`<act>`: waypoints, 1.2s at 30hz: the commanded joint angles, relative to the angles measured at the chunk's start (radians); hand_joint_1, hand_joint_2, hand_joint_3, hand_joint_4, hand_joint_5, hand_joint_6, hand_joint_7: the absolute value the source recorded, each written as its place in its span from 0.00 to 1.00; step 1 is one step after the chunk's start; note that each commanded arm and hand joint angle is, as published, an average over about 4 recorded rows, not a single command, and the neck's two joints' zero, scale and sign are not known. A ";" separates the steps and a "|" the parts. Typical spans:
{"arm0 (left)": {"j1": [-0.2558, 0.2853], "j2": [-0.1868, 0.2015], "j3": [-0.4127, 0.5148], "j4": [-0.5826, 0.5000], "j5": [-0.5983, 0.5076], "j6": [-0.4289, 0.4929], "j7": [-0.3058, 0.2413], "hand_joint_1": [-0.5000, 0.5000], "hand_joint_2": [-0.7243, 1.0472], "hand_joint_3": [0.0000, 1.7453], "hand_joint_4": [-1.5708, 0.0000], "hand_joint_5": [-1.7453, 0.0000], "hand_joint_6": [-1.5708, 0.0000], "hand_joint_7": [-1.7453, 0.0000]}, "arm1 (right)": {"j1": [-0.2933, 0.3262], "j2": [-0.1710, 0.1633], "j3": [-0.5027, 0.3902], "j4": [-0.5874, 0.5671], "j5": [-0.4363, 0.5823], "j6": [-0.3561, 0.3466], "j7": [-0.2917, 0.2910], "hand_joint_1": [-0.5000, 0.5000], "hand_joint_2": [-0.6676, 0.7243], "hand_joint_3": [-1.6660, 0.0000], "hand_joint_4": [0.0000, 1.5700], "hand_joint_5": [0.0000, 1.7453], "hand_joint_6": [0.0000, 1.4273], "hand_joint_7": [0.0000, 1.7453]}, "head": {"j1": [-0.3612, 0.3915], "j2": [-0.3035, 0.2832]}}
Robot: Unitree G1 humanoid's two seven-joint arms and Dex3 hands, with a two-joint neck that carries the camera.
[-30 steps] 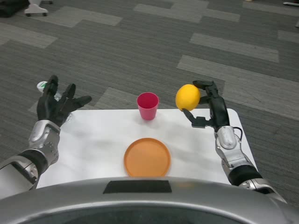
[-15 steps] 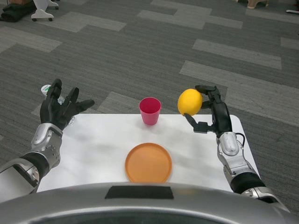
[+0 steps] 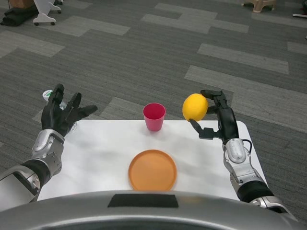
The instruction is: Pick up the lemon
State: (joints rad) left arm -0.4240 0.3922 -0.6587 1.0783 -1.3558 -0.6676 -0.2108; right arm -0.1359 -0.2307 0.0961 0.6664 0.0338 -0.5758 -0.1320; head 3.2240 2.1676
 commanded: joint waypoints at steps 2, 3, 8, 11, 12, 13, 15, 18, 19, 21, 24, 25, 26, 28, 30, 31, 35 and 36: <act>0.002 0.002 0.007 -0.003 0.001 -0.003 -0.002 1.00 1.00 0.05 0.98 1.00 1.00 1.00 | 0.001 -0.005 -0.006 -0.014 0.008 -0.012 -0.001 0.17 0.05 0.29 0.03 1.00 0.38 0.78 | 0.000 0.003; 0.002 0.001 0.007 -0.003 0.001 -0.003 -0.002 1.00 1.00 0.05 0.98 1.00 1.00 1.00 | 0.001 -0.005 -0.006 -0.014 0.008 -0.012 -0.001 0.17 0.05 0.29 0.03 1.00 0.38 0.78 | -0.001 0.009; 0.004 -0.001 0.008 -0.003 0.001 -0.004 -0.002 1.00 1.00 0.05 0.98 1.00 1.00 1.00 | 0.001 -0.005 -0.006 -0.014 0.008 -0.012 -0.001 0.17 0.07 0.29 0.03 1.00 0.38 0.76 | -0.002 0.015; 0.004 -0.001 0.008 -0.003 0.001 -0.004 -0.002 1.00 1.00 0.05 0.98 1.00 1.00 1.00 | 0.001 -0.005 -0.006 -0.014 0.008 -0.012 -0.001 0.17 0.06 0.29 0.03 1.00 0.38 0.76 | -0.002 0.017; 0.004 -0.001 0.008 -0.003 0.001 -0.004 -0.002 1.00 1.00 0.05 0.98 1.00 1.00 1.00 | 0.001 -0.005 -0.006 -0.014 0.008 -0.012 -0.001 0.17 0.05 0.29 0.03 1.00 0.38 0.76 | -0.002 0.018; 0.005 -0.001 0.008 -0.003 0.001 -0.004 -0.003 1.00 1.00 0.05 0.98 1.00 1.00 1.00 | 0.001 -0.005 -0.006 -0.014 0.008 -0.012 -0.001 0.17 0.05 0.29 0.03 1.00 0.38 0.76 | -0.001 0.019; 0.005 -0.001 0.008 -0.003 0.001 -0.004 -0.004 1.00 1.00 0.05 0.98 1.00 1.00 1.00 | 0.001 -0.005 -0.006 -0.014 0.008 -0.012 -0.001 0.17 0.05 0.29 0.02 1.00 0.38 0.76 | -0.001 0.021; 0.005 -0.001 0.008 -0.003 0.002 -0.004 -0.003 1.00 1.00 0.05 0.98 1.00 1.00 1.00 | 0.001 -0.005 -0.007 -0.014 0.008 -0.012 -0.001 0.17 0.05 0.29 0.03 1.00 0.38 0.76 | 0.000 0.024; 0.005 -0.001 0.008 -0.003 0.002 -0.004 -0.002 1.00 1.00 0.05 0.98 1.00 1.00 1.00 | 0.001 -0.005 -0.007 -0.014 0.008 -0.012 -0.001 0.17 0.05 0.29 0.03 1.00 0.38 0.76 | -0.001 0.024; 0.005 -0.001 0.007 -0.003 0.002 -0.004 -0.002 1.00 1.00 0.05 0.98 1.00 1.00 1.00 | 0.001 -0.005 -0.007 -0.014 0.008 -0.012 -0.001 0.17 0.05 0.29 0.03 1.00 0.38 0.76 | -0.002 0.026; 0.005 -0.001 0.007 -0.003 0.001 -0.004 -0.002 1.00 1.00 0.05 0.98 1.00 1.00 1.00 | 0.001 -0.005 -0.007 -0.011 0.008 -0.012 -0.001 0.17 0.05 0.29 0.03 1.00 0.38 0.76 | -0.002 0.028; 0.004 -0.001 0.007 -0.003 0.001 -0.004 -0.002 1.00 1.00 0.05 0.98 1.00 1.00 1.00 | 0.001 -0.005 -0.006 -0.011 0.008 -0.012 -0.001 0.17 0.05 0.29 0.03 1.00 0.38 0.76 | -0.002 0.027; 0.004 -0.001 0.007 -0.003 0.002 -0.004 -0.002 1.00 1.00 0.05 0.98 1.00 1.00 1.00 | 0.001 -0.005 -0.006 -0.009 0.008 -0.012 -0.001 0.17 0.05 0.29 0.02 1.00 0.38 0.76 | -0.001 0.026; 0.005 -0.001 0.007 -0.003 0.002 -0.004 -0.002 1.00 1.00 0.05 0.98 1.00 1.00 1.00 | 0.001 -0.005 -0.004 -0.008 0.009 -0.012 -0.001 0.17 0.05 0.29 0.03 1.00 0.38 0.76 | -0.001 0.024; 0.005 0.000 0.007 -0.003 0.002 -0.004 -0.002 1.00 1.00 0.05 0.98 1.00 1.00 1.00 | 0.001 -0.005 -0.003 -0.006 0.009 -0.012 -0.001 0.17 0.05 0.29 0.04 1.00 0.38 0.76 | 0.001 0.023; 0.005 0.000 0.007 -0.003 0.002 -0.004 -0.002 1.00 1.00 0.05 0.98 1.00 1.00 1.00 | 0.001 -0.005 -0.003 -0.006 0.010 -0.012 -0.001 0.17 0.05 0.29 0.04 0.99 0.38 0.76 | 0.001 0.023; 0.005 0.001 0.006 -0.003 0.003 -0.004 -0.003 1.00 1.00 0.05 0.98 1.00 1.00 1.00 | 0.001 -0.005 -0.002 -0.005 0.012 -0.012 -0.001 0.17 0.05 0.29 0.04 1.00 0.38 0.76 | -0.001 0.023; 0.005 0.001 0.005 -0.003 0.002 -0.004 -0.004 1.00 1.00 0.05 0.98 1.00 1.00 1.00 | 0.001 -0.005 -0.002 -0.004 0.012 -0.012 -0.001 0.17 0.05 0.29 0.04 1.00 0.38 0.76 | -0.002 0.023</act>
State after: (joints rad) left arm -0.4236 0.3920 -0.6572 1.0783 -1.3557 -0.6676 -0.2108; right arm -0.1349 -0.2308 0.0960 0.6657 0.0358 -0.5758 -0.1320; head 3.2231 2.1908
